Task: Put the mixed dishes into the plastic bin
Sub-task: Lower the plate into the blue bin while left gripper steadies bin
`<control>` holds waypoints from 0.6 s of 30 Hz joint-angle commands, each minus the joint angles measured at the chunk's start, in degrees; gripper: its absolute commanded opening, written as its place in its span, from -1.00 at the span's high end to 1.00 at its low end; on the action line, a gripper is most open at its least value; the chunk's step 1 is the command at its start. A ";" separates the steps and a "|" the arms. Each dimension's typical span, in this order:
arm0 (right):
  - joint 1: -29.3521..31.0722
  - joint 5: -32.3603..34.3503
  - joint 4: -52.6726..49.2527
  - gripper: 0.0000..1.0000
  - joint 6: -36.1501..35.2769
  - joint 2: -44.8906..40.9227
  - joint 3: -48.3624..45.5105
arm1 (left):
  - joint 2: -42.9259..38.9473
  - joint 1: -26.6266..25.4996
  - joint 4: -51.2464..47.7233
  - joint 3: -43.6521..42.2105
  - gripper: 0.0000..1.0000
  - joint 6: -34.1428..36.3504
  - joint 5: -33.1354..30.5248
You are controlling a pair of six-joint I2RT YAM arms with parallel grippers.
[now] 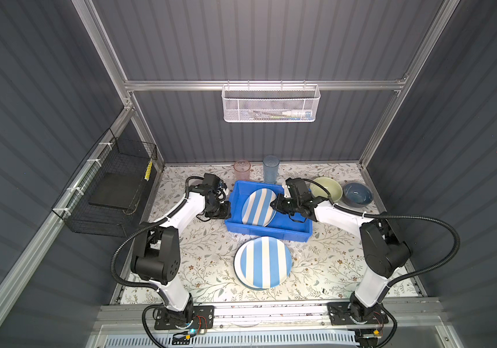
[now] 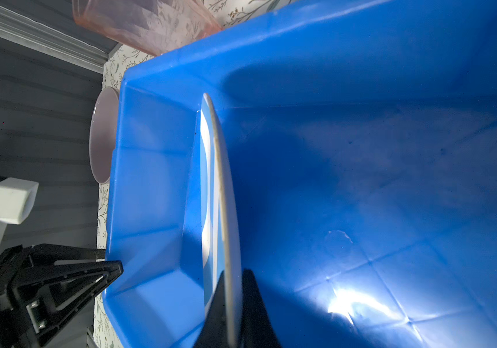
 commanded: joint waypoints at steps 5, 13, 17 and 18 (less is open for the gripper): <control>0.60 -2.45 3.75 0.94 1.90 2.90 3.57 | 0.76 0.41 -2.16 1.65 0.52 1.26 1.04; 1.78 -2.05 3.70 0.78 2.18 5.47 4.42 | 0.94 0.41 -1.57 1.57 0.52 1.10 1.64; 2.19 -1.77 3.20 0.70 1.57 6.02 4.53 | 0.90 0.41 -1.64 1.57 0.52 1.13 1.63; 2.19 -1.52 2.85 0.67 1.40 6.11 4.62 | 0.82 0.40 -1.64 1.63 0.52 1.08 1.67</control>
